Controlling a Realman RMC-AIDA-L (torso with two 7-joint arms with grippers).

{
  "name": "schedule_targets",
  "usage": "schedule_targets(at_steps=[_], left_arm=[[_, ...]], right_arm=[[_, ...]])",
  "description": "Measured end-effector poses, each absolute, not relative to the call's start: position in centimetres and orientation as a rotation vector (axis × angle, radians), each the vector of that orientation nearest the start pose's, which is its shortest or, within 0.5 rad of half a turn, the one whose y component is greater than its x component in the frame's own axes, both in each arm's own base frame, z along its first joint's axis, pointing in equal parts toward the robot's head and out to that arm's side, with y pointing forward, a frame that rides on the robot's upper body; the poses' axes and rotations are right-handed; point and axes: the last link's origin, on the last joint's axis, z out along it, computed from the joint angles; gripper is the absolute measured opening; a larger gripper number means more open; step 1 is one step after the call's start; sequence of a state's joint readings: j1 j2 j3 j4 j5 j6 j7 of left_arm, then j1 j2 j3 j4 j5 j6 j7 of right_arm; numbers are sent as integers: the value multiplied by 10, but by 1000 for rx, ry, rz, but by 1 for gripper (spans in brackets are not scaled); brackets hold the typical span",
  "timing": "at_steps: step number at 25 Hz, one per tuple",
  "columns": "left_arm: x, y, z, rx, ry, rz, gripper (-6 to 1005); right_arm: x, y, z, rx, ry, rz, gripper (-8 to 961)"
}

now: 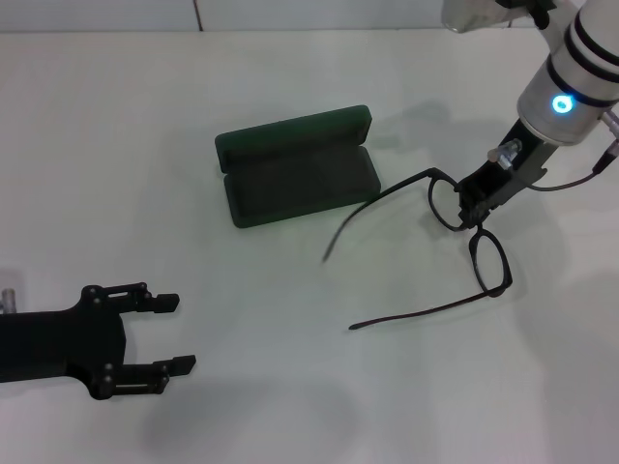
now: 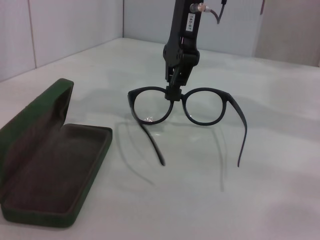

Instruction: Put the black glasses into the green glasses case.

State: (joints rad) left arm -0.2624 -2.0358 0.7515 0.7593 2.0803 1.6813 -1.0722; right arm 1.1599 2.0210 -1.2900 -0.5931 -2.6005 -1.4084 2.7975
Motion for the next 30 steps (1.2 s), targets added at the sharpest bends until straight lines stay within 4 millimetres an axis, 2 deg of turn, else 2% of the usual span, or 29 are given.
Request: schedule_targets(at_steps=[8,14,18,23,30], left_arm=[[-334,244,19,-2828,-387,-446,759],[-333,246,21,-2784,-462,-487,761],[-331,249,22,-2752,-592,-527,766],[-326,249,12,-2776,-685,-566,761],[-319,251,0,-2783,-787,-655,737]], right_arm=[[133,422,-35,-2477,1229,-658,32],[132,421,-19,-2523,1151,-592,32],[133,419,-2,-2585,1146,-437,31],[137,413,17,-2696,1094,-218,31],[143,411,31,-2751,763,142,33]])
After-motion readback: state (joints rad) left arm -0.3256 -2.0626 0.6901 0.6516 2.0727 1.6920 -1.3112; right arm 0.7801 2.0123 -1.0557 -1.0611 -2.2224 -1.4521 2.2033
